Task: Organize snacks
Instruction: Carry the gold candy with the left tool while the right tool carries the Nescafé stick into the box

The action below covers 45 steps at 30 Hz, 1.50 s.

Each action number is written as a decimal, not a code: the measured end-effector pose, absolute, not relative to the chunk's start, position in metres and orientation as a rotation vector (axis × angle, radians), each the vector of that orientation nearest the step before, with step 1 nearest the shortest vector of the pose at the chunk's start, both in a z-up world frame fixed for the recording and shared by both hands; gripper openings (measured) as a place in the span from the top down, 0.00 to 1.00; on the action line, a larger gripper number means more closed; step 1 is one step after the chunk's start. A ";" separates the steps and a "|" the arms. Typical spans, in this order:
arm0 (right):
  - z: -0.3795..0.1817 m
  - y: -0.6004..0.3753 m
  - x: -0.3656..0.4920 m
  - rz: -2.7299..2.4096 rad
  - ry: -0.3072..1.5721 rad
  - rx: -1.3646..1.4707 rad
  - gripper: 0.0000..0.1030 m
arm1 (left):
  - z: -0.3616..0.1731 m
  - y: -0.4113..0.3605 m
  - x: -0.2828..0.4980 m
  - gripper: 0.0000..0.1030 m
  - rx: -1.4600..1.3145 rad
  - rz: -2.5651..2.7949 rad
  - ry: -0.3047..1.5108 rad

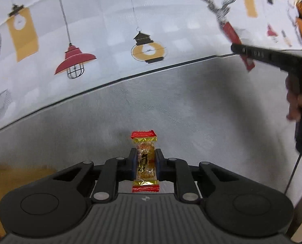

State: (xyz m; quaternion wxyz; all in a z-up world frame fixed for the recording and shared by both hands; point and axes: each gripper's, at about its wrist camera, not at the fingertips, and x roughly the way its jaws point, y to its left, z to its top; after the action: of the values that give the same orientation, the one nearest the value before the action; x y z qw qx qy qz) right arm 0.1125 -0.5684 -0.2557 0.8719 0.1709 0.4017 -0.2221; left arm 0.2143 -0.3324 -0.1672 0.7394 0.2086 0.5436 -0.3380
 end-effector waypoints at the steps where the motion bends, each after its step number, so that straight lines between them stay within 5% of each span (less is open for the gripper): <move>1: -0.247 -0.566 0.104 -0.464 0.829 0.379 0.94 | -0.160 -0.326 0.207 0.82 0.451 -0.743 1.187; 25: -0.059 -0.281 -0.055 -0.195 0.816 0.518 0.94 | -0.020 -0.100 0.018 0.82 0.296 -0.629 1.025; 45: -0.006 -0.104 -0.145 0.015 0.835 0.370 0.94 | -0.014 0.054 -0.069 0.82 0.221 -0.441 0.989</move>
State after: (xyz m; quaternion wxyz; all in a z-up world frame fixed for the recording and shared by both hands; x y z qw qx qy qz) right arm -0.1450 -0.1038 -0.0063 0.8976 0.1786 0.4030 0.0071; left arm -0.0689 0.0538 -0.0137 0.8512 0.1049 0.4696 -0.2096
